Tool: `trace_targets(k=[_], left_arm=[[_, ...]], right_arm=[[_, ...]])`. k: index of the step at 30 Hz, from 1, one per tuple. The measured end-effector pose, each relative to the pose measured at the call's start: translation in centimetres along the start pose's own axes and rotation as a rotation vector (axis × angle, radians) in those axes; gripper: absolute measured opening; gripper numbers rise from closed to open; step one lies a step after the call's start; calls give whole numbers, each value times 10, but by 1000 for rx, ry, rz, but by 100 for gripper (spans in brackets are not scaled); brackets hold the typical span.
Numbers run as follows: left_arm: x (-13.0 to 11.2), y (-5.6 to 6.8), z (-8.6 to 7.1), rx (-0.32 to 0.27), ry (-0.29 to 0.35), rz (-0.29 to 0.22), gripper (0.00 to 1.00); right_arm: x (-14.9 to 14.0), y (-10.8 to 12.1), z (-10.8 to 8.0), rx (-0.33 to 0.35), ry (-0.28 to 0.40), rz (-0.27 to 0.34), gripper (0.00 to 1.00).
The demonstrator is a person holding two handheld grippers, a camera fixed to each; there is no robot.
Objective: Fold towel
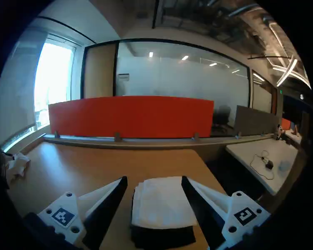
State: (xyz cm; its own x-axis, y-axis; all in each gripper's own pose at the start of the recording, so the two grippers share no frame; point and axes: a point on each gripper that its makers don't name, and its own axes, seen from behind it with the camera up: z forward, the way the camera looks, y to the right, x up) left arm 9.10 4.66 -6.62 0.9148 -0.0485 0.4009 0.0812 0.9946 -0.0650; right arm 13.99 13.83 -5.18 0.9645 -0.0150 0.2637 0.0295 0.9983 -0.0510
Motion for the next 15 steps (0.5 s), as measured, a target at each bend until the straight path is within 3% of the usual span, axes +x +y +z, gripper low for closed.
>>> trace_targets(k=[6,15], left_arm=[[41,-12,5,26,141,-35,97],[74,-27,1,65,243,-33,97]], right_arm=[[24,-17,-3,20,73,-2,100],[32,-17,-2,-15,104,-13,100]])
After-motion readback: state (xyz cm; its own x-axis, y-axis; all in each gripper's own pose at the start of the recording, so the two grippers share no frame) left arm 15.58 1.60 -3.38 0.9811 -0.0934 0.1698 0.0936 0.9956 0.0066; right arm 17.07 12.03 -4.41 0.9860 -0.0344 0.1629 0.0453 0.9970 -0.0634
